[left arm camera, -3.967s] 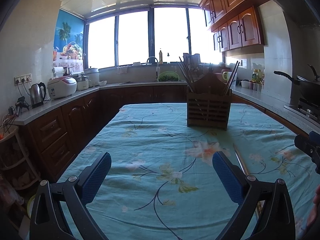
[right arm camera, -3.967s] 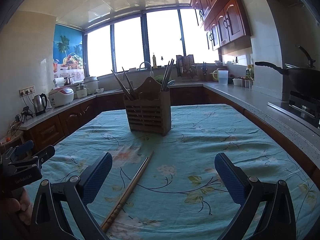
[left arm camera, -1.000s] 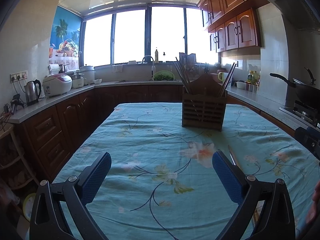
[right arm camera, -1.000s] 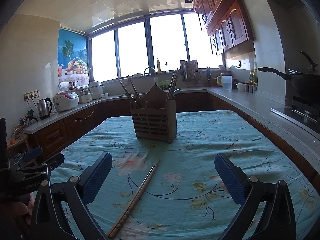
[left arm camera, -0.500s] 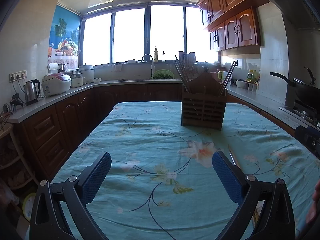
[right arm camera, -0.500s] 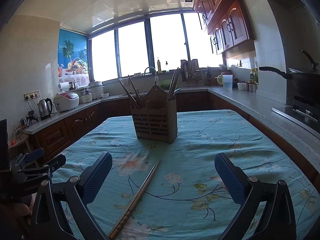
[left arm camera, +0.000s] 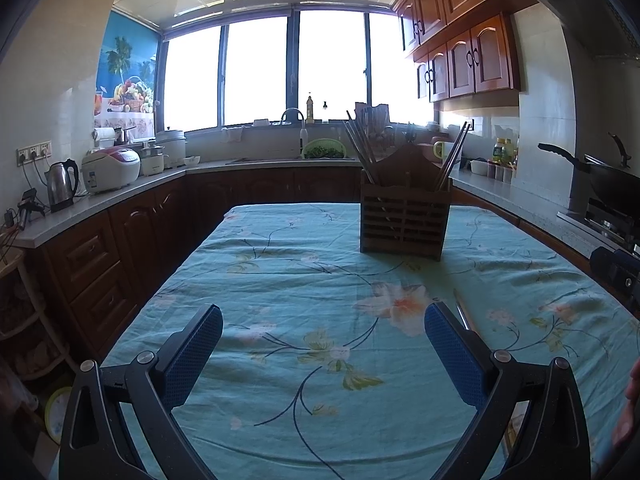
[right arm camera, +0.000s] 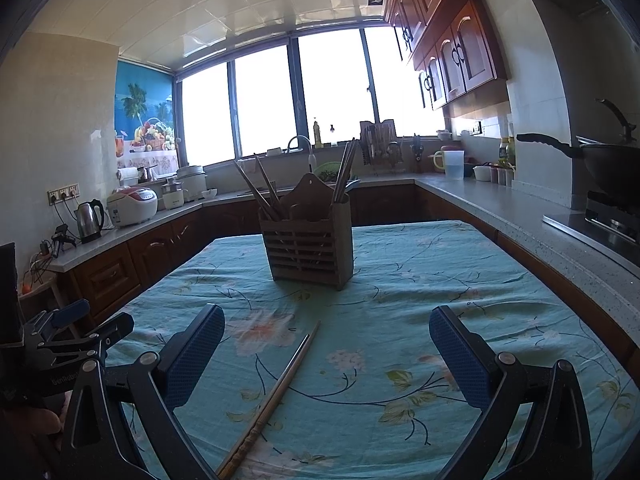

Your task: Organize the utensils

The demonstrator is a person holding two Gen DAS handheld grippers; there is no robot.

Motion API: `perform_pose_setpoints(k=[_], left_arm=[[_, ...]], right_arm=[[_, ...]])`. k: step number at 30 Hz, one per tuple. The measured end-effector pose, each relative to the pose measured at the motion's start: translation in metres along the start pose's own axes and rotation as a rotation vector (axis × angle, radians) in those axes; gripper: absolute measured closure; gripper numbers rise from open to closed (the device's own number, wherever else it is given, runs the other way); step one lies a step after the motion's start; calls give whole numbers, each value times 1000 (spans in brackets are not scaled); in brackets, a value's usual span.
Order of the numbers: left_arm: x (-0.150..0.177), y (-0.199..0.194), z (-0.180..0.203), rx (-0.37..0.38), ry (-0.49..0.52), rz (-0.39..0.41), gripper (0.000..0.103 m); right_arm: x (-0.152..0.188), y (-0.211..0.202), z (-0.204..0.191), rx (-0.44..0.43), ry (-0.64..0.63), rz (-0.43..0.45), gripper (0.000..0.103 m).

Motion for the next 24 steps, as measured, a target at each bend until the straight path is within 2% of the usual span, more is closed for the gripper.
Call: perform_pose_setpoints(k=[24], left_arm=[[-9,4,14,17,15,-27,1]], right_arm=[[1,13,14,-7,18,-33,0]])
Point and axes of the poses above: each gripper's, at about its wrist camera, not at the fingertips, and y roughly the way its jaws point, z to its right, x to its underside, the point moved 4 cm from there along y, roughly the way its jaws point, and after that the axes turned 7 degrees about -z, right-handed, at the moved point
